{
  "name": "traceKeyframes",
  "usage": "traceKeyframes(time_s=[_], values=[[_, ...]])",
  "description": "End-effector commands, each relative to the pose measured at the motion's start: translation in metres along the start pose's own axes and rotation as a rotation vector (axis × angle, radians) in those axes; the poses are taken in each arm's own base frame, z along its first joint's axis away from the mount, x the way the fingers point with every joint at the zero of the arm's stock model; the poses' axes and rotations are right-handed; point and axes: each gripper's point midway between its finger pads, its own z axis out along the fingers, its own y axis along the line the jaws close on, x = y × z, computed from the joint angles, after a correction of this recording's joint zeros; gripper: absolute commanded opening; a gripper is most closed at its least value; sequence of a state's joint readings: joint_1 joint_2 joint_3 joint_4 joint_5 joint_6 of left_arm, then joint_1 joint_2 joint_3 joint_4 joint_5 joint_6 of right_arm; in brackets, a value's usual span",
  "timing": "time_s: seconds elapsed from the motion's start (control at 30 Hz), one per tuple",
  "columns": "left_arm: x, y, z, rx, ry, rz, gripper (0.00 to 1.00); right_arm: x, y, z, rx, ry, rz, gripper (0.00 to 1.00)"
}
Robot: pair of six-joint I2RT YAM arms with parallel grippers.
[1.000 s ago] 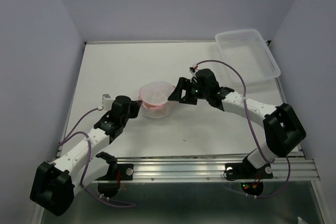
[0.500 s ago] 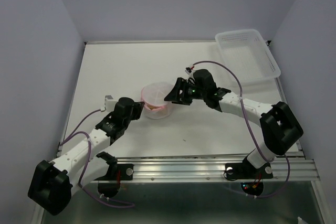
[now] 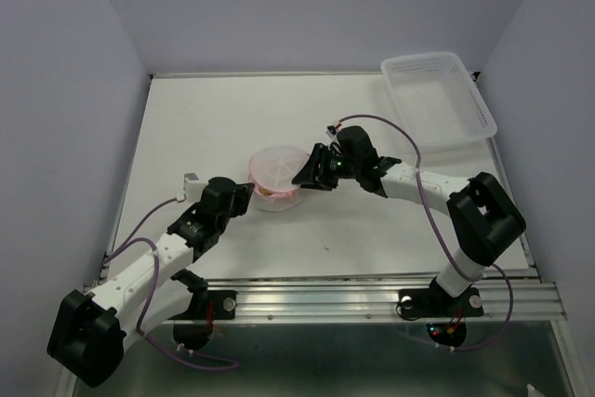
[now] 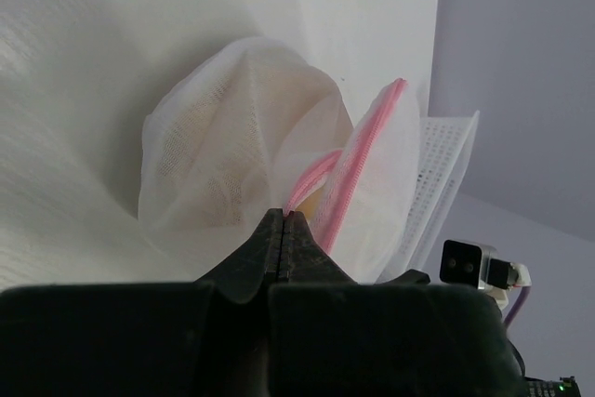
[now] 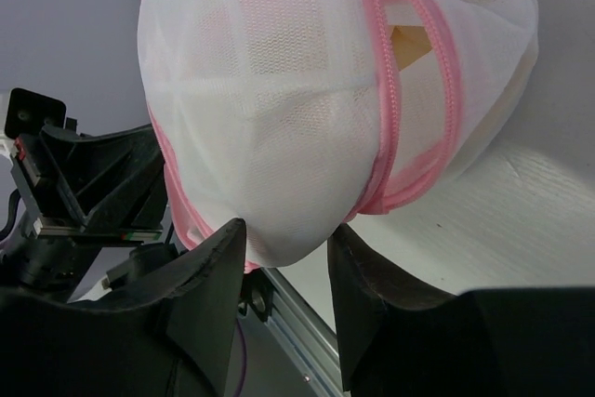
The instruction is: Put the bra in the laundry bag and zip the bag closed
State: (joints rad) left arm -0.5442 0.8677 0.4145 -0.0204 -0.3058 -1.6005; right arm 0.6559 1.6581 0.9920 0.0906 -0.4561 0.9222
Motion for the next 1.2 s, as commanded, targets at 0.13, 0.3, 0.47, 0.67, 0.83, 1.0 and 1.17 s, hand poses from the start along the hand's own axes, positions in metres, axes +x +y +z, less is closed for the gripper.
traceKeyframes(time_s=[0.13,0.3,0.47,0.67,0.83,1.0,1.17], values=[[-0.003,0.003,-0.001,0.012,-0.021,0.001,0.00,-0.022,0.032,0.007,-0.079,-0.050,-0.021,0.45],[-0.003,0.001,-0.002,0.020,-0.016,0.019,0.00,-0.028,0.039,0.012,-0.097,-0.049,-0.017,0.46],[-0.002,0.001,-0.003,0.020,-0.012,0.039,0.00,-0.035,0.044,0.012,-0.105,-0.074,-0.034,0.27],[-0.008,-0.013,-0.006,0.051,-0.044,0.080,0.00,-0.044,0.046,0.003,-0.082,-0.136,-0.068,0.01],[-0.019,-0.013,-0.004,0.009,-0.108,0.158,0.16,-0.050,0.047,-0.005,-0.058,-0.170,-0.091,0.01],[-0.018,0.004,0.001,-0.076,-0.100,0.231,0.40,-0.057,0.053,-0.011,-0.056,-0.211,-0.098,0.01],[-0.022,0.010,-0.006,-0.148,-0.099,0.297,0.71,-0.064,0.059,-0.017,-0.059,-0.249,-0.111,0.01]])
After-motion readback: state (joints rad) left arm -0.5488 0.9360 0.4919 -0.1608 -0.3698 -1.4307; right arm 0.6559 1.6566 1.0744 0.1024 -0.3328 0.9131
